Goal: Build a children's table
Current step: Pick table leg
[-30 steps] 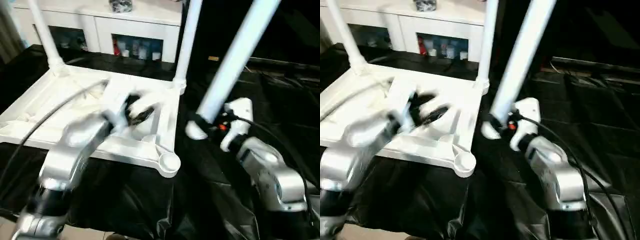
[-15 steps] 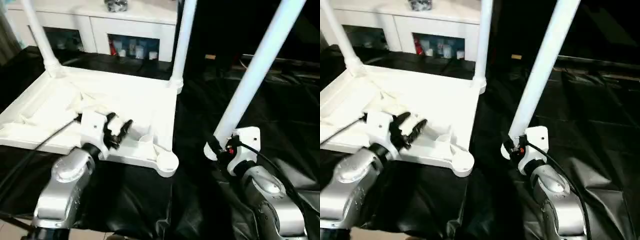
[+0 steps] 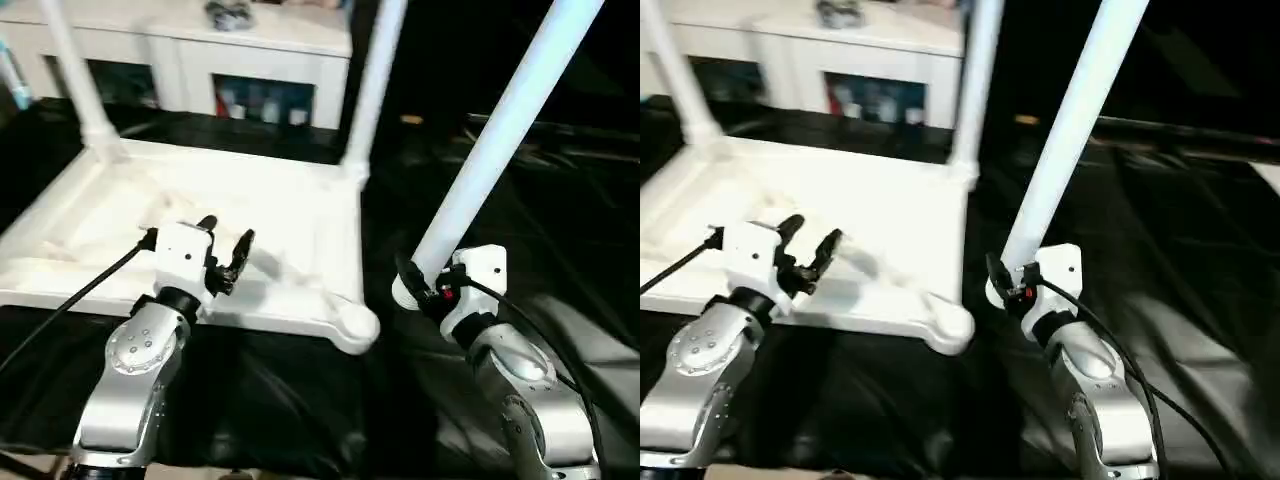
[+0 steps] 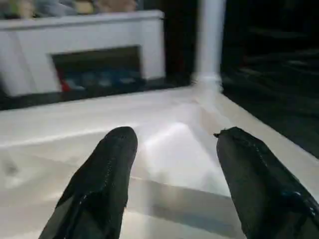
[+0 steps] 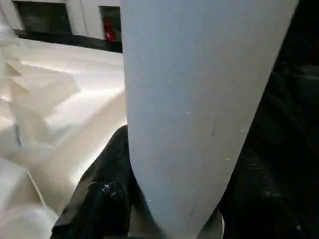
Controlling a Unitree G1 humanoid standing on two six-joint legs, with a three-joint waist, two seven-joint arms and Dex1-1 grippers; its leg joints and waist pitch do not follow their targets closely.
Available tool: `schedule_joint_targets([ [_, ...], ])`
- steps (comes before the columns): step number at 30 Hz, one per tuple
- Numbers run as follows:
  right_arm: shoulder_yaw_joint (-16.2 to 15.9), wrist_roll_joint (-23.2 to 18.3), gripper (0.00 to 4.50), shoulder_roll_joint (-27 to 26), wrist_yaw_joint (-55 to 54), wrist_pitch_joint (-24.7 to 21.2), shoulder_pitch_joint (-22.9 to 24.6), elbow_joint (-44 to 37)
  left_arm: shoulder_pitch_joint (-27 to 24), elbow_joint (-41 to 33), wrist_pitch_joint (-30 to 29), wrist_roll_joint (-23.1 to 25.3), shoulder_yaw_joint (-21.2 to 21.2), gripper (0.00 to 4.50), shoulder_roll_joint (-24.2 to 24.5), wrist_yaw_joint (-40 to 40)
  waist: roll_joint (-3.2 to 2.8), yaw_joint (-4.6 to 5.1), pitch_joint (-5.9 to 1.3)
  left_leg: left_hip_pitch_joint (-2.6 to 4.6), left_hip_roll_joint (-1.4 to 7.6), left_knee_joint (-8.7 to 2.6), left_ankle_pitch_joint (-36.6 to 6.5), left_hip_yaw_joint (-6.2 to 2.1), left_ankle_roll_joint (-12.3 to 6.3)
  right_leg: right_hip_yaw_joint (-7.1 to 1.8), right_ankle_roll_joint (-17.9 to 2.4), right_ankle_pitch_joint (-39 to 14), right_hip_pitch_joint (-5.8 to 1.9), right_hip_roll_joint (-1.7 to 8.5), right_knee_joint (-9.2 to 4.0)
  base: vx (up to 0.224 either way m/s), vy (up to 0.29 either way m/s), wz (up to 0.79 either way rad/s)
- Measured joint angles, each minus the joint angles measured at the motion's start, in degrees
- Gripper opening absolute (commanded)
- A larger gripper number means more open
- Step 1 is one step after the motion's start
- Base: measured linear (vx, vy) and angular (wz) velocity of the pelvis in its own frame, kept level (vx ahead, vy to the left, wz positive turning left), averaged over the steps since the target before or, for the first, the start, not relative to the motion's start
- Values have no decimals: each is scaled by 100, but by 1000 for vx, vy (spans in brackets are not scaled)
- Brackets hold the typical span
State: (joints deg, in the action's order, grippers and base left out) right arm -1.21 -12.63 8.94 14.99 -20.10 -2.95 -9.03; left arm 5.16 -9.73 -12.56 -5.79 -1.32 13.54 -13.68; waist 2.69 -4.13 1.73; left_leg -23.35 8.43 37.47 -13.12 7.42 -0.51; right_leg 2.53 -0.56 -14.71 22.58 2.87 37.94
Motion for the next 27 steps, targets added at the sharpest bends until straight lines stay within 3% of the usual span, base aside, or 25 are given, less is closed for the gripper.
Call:
schedule_joint_targets([
  [1, 60, 3, 189, 42, -1, 0, 6, 78, 9, -1, 0, 12, -80, 299, -45, 1, 12, -52, 7, 37, 6, -78, 24, 20, 30, -1, -17, 24, 8, 7, -1, -90, -113, -7],
  [2, 125, 4, 189, 72, 1, 2, 4, 109, 40, 10, -2, 58, -128, 299, -45, 1, 8, -95, 17, 87, 21, -179, 105, 30, 180, 18, 13, 20, 7, 6, -9, -90, -113, -7],
  [4, 133, 3, 189, 131, 52, 19, -30, 115, 229, 154, -10, 188, -132, 299, 59, 3, -5, -115, 30, 136, 80, -265, 177, 64, 359, 53, 5, 29, 5, -8, -23, -77, -69, 0],
  [6, 133, -13, 189, 133, 119, 26, -90, 117, 348, 254, -7, 310, -146, 299, 215, -39, -21, -110, 37, 145, 116, -322, 211, 83, 411, 83, 5, 49, 1, -19, -83, -62, -40, 5],
  [8, 115, -32, 189, 157, 248, 32, -145, 122, 526, 534, -30, 338, -203, 299, 456, -315, -43, -112, 49, 144, 139, -323, 220, 87, 418, 104, -13, 146, -28, -27, -143, -51, -3, 2],
  [10, 75, -57, 189, 285, 431, 40, -168, 149, 694, 876, -72, 86, -202, 326, 652, -920, -77, -127, 68, 159, 144, -322, 220, 89, 417, 112, -15, 167, -62, -26, -178, 0, 0, 0],
  [13, 68, -129, 189, 434, 687, 40, -197, 252, 878, 1177, 27, -129, -223, 344, 973, -1667, -91, -148, 74, 160, 144, -321, 222, 122, 413, 110, -24, 206, -64, -2, -184, 0, 0, 0],
  [16, 64, -207, 189, 547, 985, 40, -210, 288, 1126, 1640, 370, -124, -540, 371, 1345, -2549, -124, -172, 80, 157, 144, -320, 232, 137, 400, 109, -45, 218, -64, 4, -186, 0, 0, 0],
  [22, 80, -376, 189, 716, 1340, 35, -283, 352, 1605, 2539, 604, -313, -948, 371, 1488, -4207, -141, -184, 79, 156, 144, -320, 243, 172, 383, 107, -45, 205, -60, 23, -186, 0, 0, 0],
  [27, 75, -412, 189, 764, 1547, 30, -336, 362, 2056, 3217, 1012, -221, -1359, 371, 1510, -5029, -146, -200, 80, 162, 151, -321, 244, 201, 380, 107, -44, 205, -61, 35, -182, 0, 0, 0],
])
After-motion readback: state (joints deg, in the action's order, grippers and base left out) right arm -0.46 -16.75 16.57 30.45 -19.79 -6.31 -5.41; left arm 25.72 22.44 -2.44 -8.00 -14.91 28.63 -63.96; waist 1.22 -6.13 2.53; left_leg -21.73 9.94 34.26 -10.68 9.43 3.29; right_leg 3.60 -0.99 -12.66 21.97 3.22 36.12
